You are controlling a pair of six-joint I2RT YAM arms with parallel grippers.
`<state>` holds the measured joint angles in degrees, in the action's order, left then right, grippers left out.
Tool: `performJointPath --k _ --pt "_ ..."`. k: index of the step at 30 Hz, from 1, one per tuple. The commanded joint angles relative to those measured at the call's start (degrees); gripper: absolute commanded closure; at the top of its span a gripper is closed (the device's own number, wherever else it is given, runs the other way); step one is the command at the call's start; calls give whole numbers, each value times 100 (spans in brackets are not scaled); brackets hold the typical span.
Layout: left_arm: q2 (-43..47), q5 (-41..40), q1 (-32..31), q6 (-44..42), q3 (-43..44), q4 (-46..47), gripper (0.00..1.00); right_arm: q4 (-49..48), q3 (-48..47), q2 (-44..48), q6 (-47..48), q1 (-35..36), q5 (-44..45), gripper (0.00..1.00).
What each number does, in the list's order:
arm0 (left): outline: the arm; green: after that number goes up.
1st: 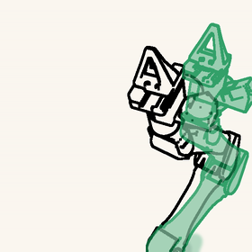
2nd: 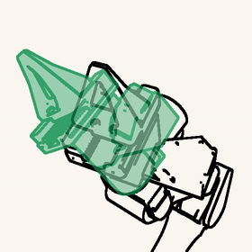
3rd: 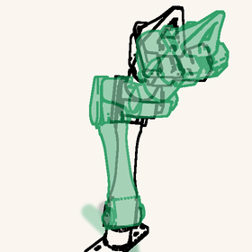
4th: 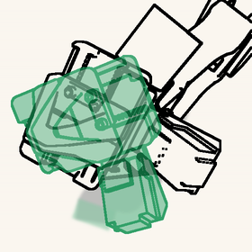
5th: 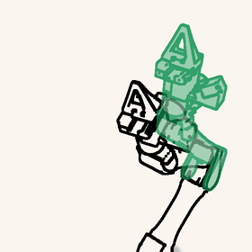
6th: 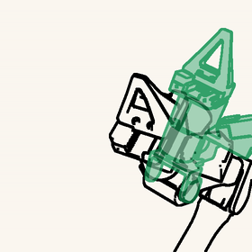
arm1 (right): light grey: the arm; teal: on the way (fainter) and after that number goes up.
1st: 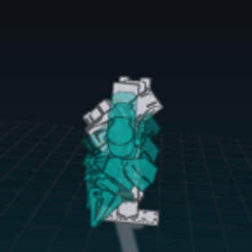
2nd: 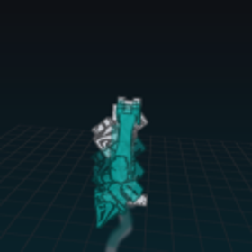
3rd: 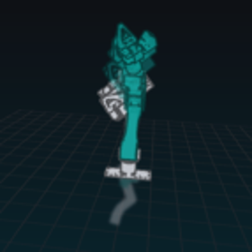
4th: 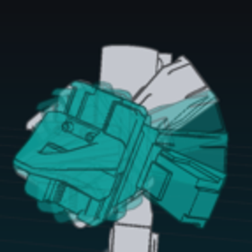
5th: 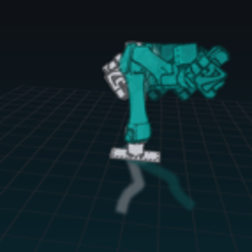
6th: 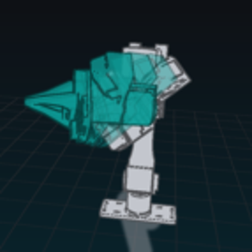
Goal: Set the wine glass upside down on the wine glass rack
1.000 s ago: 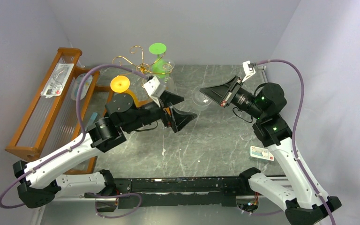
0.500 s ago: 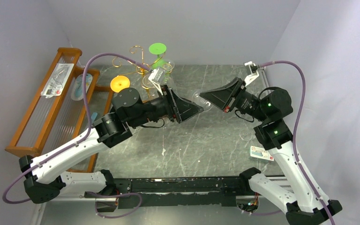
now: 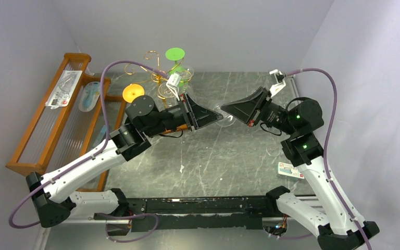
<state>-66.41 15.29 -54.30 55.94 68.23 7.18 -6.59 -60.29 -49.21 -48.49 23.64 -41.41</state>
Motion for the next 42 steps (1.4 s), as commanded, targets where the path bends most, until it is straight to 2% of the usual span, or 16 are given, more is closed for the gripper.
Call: performJointPath --k 1,3,5,6,9,11,17,20,24,29,33,42 --pt "-1 473 212 312 -72 450 86 -295 20 123 84 19 -127 100" --pt "-55 579 267 341 -60 486 95 -181 -27 114 123 18 -89 100" --pt "-80 627 290 302 -41 501 95 -94 -64 113 167 24 -66 100" --pt "-90 639 304 272 -15 479 95 -56 -82 120 186 24 -31 95" --pt "-129 657 358 163 117 343 95 156 -170 167 327 20 244 62" --pt "-158 725 432 116 267 246 95 303 -201 275 545 24 600 47" --pt "-441 1107 767 69 1133 160 95 422 -18 1030 1184 26 2429 20" --pt "-574 1344 1012 83 1592 157 95 538 -71 1435 1510 21 3419 12" --pt "-758 1478 1367 48 2227 91 95 798 -212 1675 1741 20 4115 11" --pt "-1112 1261 2026 -134 3093 -118 95 872 -151 1673 1743 24 4056 12" --pt "-1435 1287 2842 129 3464 -55 95 949 -149 1610 1731 18 3947 12" --pt "-1806 1844 5020 1384 2805 1110 95 1019 -144 1574 1796 23 3822 13"
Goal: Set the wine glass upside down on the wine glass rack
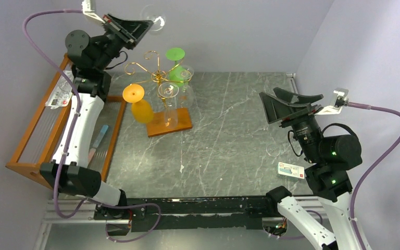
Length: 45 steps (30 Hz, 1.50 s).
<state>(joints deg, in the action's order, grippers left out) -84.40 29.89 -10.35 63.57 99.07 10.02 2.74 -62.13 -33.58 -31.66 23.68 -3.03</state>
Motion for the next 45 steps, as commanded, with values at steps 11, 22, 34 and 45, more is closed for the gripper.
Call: performJointPath --k 11,22,34,45 --pt "-346 855 1516 1331 -999 1600 95 -42 171 -115 -49 21 -216 14" --pt "-210 -235 1532 684 -1118 -153 95 3 175 -168 -188 14 -308 15" --pt "-221 107 1527 831 -1282 -692 95 121 122 -138 -252 20 -280 15" --pt "-224 486 1465 1043 -1509 -554 95 115 114 -194 -289 22 -411 15"
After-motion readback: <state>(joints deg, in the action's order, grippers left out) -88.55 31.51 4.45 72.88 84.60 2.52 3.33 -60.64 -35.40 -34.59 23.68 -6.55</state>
